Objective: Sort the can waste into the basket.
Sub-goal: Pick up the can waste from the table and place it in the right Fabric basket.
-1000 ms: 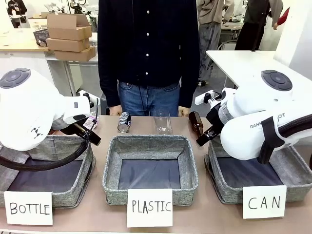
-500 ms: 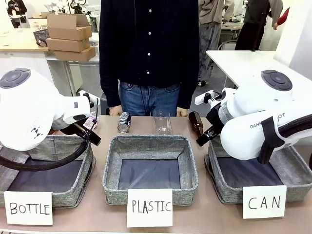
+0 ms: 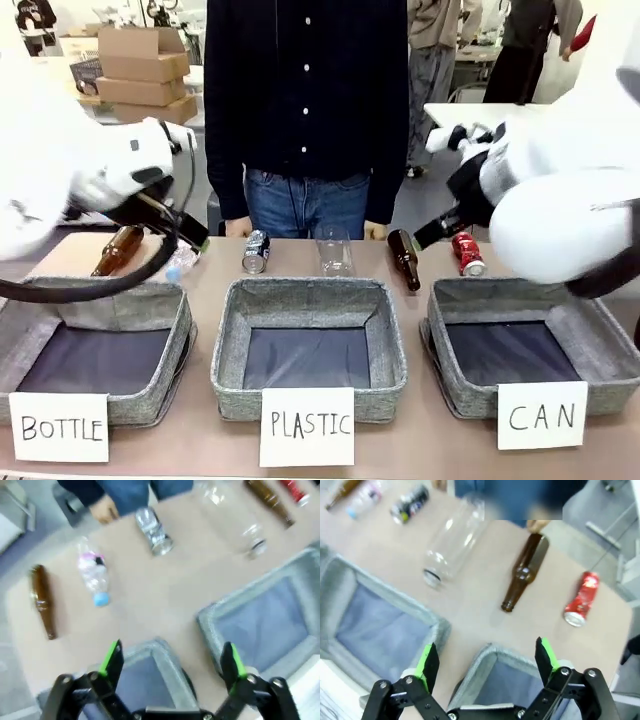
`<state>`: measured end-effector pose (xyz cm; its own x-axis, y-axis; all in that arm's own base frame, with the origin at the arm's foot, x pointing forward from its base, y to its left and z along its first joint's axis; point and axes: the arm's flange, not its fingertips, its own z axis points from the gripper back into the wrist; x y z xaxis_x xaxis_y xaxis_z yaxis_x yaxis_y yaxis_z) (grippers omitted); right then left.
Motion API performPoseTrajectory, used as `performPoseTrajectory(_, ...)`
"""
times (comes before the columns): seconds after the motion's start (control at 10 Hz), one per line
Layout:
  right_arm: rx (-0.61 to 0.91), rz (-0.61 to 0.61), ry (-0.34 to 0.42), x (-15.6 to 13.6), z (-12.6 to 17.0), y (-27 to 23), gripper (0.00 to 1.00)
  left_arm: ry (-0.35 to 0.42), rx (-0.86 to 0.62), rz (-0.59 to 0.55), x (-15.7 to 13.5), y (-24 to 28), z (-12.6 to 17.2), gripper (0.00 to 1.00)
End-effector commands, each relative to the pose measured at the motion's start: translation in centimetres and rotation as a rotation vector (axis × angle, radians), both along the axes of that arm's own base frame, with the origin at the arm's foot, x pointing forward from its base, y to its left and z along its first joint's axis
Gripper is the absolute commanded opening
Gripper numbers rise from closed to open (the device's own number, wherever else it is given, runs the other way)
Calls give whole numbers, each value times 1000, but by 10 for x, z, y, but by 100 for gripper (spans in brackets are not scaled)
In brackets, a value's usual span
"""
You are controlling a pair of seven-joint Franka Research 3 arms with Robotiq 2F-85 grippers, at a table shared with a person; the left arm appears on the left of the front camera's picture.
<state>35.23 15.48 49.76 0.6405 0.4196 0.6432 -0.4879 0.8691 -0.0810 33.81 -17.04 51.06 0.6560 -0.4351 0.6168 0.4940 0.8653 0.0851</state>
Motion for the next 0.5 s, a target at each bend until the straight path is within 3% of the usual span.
performPoseTrajectory(0.0, -35, 21, 26, 21, -40, 6, 100, 34, 13, -10, 31, 4, -45, 100)
performPoseTrajectory(0.1, -35, 21, 26, 21, -40, 6, 100, 34, 13, -10, 31, 4, -45, 100)
performPoseTrajectory(0.2, 2, 0, -5, -9, 11, -3, 100, -8, 2, 3, -12, 2, 12, 100)
performPoseTrajectory(0.3, 187, -20, 20, -12, 14, -17, 100, 43, -142, -110, -15, 14, 14, 100)
performPoseTrajectory(0.4, 479, -4, 169, -16, 22, -38, 100, 118, -341, -246, -20, 38, 16, 100)
